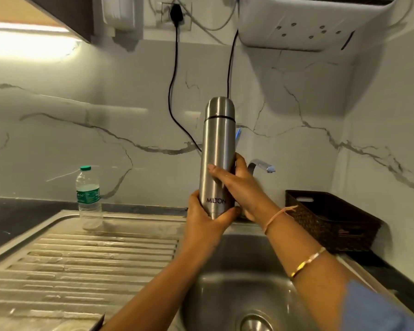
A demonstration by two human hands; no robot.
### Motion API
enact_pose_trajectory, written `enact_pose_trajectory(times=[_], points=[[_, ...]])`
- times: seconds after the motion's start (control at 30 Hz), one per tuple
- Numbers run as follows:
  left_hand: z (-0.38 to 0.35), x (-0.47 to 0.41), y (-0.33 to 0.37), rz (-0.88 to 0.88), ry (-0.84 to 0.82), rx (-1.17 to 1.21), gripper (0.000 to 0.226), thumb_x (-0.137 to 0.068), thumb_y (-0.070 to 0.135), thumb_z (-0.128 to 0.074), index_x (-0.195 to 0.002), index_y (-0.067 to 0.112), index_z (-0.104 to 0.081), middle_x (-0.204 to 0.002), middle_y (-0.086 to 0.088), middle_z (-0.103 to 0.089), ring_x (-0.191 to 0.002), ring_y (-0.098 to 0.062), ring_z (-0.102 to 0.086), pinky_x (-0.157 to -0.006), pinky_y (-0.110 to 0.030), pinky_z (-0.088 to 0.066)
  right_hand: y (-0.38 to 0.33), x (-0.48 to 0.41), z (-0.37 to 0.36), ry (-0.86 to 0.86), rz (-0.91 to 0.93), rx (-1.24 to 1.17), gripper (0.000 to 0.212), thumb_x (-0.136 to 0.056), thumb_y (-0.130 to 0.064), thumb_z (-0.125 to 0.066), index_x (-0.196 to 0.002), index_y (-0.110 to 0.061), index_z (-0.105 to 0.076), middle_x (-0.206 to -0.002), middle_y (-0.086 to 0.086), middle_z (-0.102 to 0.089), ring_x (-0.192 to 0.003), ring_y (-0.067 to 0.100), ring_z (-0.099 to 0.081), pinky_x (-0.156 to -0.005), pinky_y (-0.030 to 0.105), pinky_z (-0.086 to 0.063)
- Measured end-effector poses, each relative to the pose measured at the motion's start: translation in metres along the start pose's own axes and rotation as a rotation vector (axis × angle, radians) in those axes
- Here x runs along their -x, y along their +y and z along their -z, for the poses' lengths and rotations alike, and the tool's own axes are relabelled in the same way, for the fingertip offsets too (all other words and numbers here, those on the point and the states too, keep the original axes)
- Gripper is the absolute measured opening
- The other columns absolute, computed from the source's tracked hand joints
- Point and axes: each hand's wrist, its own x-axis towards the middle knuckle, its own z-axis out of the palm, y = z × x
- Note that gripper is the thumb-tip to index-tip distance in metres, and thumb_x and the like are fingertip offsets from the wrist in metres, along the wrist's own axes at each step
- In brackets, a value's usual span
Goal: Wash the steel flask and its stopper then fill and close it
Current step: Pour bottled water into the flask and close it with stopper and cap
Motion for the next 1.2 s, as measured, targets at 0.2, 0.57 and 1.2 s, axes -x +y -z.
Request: enact_pose_trajectory(times=[0.2,0.57,1.2], points=[[0.012,-0.007,-0.010,-0.108,-0.048,-0.077,0.078,-0.075,0.027,-0.077,-0.131,0.034,-0.022,-0.126,-0.001,-0.046,-0.110,-0.016,-0.055,-0.089,-0.026,-0.052,0.001,-0.009,-0.002,0.034,0.015,-0.219,0.051,-0.084,-0.018,-0.066,-0.127,-0.021,-0.040,-0.112,0.002,-0.060,-0.100,0.019,-0.062,-0.087,0.038,-0.054],[0.039,-0.010,-0.045,-0.128,-0.032,-0.354,0.091,-0.078,0.041,-0.071,-0.146,0.026,-0.012,-0.139,0.001,-0.035,-0.118,-0.012,-0.046,-0.098,-0.029,-0.046,0.022,-0.019,-0.025,0.011,-0.071,-0.270,0.052,-0.076,-0.002,-0.068,-0.121,-0.015,-0.045,-0.107,0.007,-0.059,-0.092,0.018,-0.061,-0.071,0.029,-0.053],[0.217,-0.039,-0.133,0.147,0.035,-1.229,0.040,-0.094,0.037,-0.047,-0.133,0.026,-0.044,-0.142,-0.002,-0.040,-0.131,-0.021,-0.034,-0.104,-0.034,-0.033,0.132,-0.120,-0.158,-0.010,-0.018,0.026,0.064,-0.067,-0.009,-0.081,-0.113,-0.021,-0.038,-0.097,-0.009,-0.056,-0.088,0.011,-0.059,-0.080,0.029,-0.051]])
